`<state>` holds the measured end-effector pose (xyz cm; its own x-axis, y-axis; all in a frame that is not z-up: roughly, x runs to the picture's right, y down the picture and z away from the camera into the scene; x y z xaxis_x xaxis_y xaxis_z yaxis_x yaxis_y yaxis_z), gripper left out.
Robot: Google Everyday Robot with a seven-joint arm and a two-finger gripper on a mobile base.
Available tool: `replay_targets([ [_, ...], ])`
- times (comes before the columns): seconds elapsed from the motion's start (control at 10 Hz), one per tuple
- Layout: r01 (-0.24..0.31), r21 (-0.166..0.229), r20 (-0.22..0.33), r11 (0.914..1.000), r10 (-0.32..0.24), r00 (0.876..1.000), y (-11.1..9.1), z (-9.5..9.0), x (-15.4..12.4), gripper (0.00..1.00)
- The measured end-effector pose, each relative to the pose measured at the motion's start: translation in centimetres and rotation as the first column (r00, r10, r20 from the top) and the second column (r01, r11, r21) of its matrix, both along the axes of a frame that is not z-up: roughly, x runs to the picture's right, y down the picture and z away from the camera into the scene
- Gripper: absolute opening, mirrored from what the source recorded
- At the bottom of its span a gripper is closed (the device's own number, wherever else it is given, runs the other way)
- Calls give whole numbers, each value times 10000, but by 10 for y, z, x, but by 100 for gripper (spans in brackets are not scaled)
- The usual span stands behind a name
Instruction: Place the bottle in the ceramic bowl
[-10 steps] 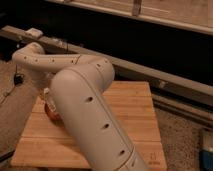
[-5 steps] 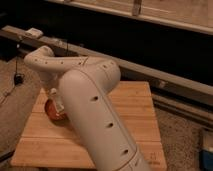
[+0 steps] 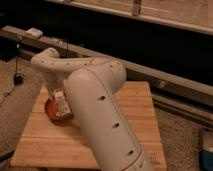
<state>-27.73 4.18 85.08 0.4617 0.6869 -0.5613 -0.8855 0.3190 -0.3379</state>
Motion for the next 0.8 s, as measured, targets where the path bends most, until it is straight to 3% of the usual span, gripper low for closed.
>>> replay_targets([
  [0.8, -3, -4, 6, 10000, 3, 10000, 0, 0, 0, 80],
])
